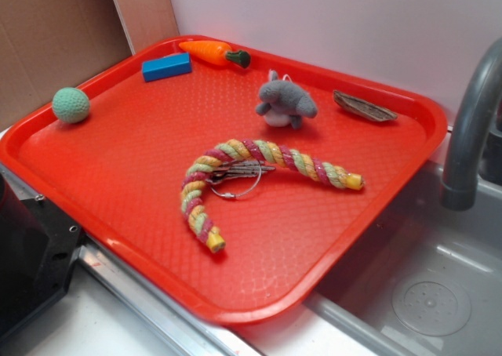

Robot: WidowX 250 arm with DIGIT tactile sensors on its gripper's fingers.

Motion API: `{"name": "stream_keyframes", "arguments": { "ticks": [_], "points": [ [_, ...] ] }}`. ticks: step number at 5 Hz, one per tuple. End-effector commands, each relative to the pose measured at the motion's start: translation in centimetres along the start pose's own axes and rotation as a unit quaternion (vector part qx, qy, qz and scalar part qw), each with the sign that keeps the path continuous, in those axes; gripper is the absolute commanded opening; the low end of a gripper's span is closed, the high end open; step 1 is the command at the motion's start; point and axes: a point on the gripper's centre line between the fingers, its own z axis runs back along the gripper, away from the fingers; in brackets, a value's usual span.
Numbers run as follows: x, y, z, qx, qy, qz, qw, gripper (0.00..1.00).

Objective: Grab the gray animal.

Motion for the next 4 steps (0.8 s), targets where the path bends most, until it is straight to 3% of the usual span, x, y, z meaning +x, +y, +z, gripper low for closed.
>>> {"name": "stream_keyframes", "arguments": {
  "ticks": [1,2,3,4],
  "points": [
    [0.0,0.0,0.0,0.0,0.0,0.0,1.0,1.0],
    [4.6,-0.3,-5.0,-0.073,0.016,0.134,0.988,1.0],
    [9.3,-1.6,-5.7,-0.123,0.035,0.264,0.956,1.0],
    [9.3,-1.6,-5.7,-0.123,0.035,0.264,0.956,1.0]
  ]
}}
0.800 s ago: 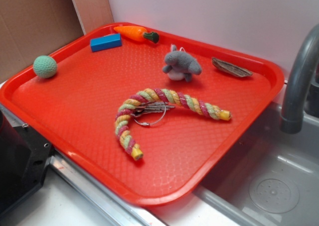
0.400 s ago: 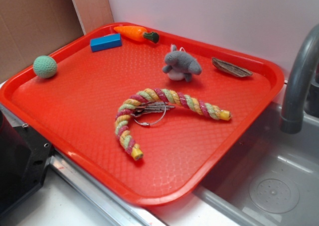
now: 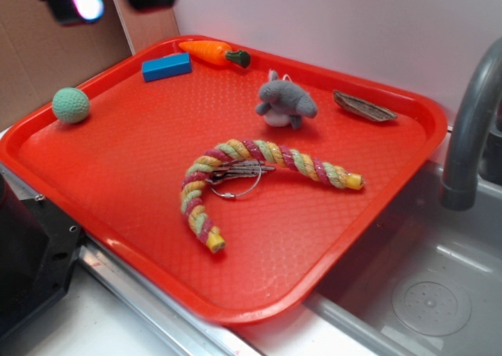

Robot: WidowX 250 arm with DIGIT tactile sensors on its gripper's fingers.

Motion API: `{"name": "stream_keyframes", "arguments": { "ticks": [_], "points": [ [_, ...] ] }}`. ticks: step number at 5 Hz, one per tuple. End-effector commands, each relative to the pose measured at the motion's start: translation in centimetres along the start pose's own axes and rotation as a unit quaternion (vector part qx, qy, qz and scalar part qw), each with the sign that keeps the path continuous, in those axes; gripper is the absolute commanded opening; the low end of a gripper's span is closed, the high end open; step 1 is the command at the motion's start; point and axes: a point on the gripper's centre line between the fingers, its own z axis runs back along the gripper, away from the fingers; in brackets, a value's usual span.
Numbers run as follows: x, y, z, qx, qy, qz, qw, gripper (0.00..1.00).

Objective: Grab the gray animal.

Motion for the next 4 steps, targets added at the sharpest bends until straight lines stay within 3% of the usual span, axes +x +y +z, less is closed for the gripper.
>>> {"name": "stream_keyframes", "arguments": {
  "ticks": [1,2,3,4],
  "points": [
    [0.5,-0.4,1.1,-0.012,-0.018,0.001,1.0,1.0],
    [4.3,1.0,-3.2,0.006,-0.036,0.008,0.999,1.0],
    [7.4,-1.9,-7.7,0.013,-0.085,-0.015,0.996,1.0],
    [8.7,-4.5,-8.6,0.002,-0.099,-0.032,0.995,1.0]
  ]
}}
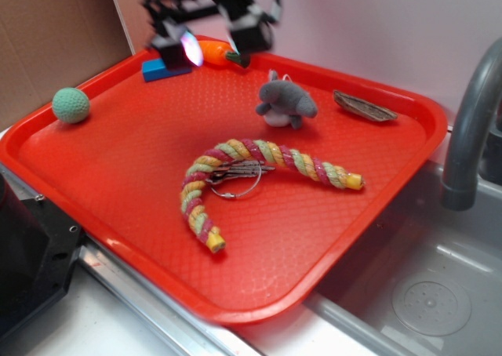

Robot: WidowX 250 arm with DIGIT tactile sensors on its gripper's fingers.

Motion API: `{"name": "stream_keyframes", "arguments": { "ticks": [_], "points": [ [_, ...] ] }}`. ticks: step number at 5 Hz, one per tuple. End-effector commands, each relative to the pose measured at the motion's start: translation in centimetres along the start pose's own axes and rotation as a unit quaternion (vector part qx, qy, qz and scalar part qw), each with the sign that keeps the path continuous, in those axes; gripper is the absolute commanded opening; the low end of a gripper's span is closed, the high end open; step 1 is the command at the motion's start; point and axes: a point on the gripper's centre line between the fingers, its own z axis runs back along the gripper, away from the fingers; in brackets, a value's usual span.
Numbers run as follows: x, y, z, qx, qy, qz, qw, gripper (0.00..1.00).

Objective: Grab the gray animal.

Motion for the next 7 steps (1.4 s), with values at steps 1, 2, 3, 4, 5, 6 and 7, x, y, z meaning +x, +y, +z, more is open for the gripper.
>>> {"name": "stream_keyframes", "arguments": {
  "ticks": [1,2,3,4,5,6,7],
  "points": [
    [3.7,-4.8,-1.4,-0.038,-0.012,-0.03,0.999,1.0],
    [3.8,-5.0,-3.4,-0.021,0.018,-0.04,0.999,1.0],
    [3.7,-3.2,-5.1,0.043,0.057,-0.028,0.997,1.0],
    [2.8,-1.1,-5.4,0.059,0.102,-0.03,0.993,0.68],
    [0.5,-1.0,-4.3,0.071,0.133,-0.048,0.987,0.0],
    [-2.1,-0.8,0.8,0.082,0.121,-0.101,0.984,0.0],
    [-4.1,1.1,6.0,0.147,0.057,-0.16,0.974,0.0]
  ]
}}
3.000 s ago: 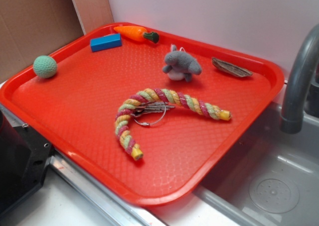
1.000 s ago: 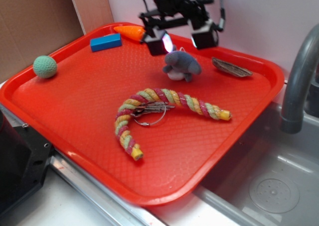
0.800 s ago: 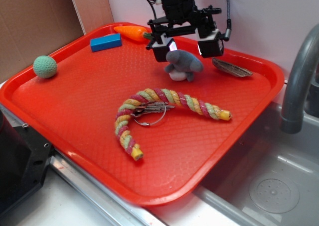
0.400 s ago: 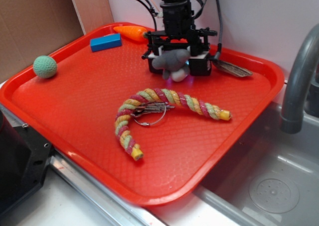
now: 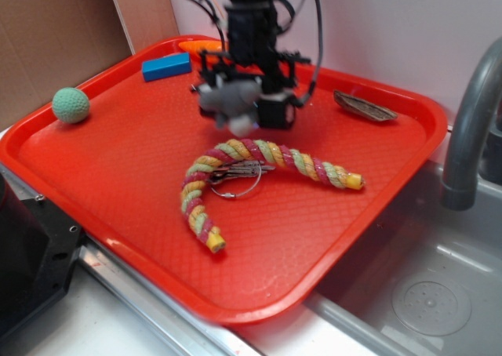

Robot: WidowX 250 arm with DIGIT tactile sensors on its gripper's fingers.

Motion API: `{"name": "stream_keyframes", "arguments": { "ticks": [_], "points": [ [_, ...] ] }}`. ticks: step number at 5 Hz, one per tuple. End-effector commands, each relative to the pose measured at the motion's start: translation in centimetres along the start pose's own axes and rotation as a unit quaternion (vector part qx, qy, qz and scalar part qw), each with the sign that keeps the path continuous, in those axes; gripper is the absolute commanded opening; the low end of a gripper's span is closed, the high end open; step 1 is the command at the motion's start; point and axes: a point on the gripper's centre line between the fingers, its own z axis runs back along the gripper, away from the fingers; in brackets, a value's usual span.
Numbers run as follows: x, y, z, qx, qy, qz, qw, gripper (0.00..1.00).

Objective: Grab the gray animal.

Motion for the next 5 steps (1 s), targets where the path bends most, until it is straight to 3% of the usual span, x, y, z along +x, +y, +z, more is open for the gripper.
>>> {"name": "stream_keyframes", "arguments": {
  "ticks": [1,2,3,4,5],
  "points": [
    [-6.4,4.6,9.9,0.123,-0.14,-0.026,0.982,0.0],
    [-6.9,6.9,11.1,0.093,-0.126,-0.035,0.987,0.0],
    [-7.0,8.5,10.6,0.091,-0.132,-0.027,0.987,0.0],
    [-7.4,9.1,10.2,0.035,-0.154,-0.043,0.987,0.0],
    [-6.0,7.9,10.7,0.036,-0.158,-0.059,0.985,0.0]
  ]
}}
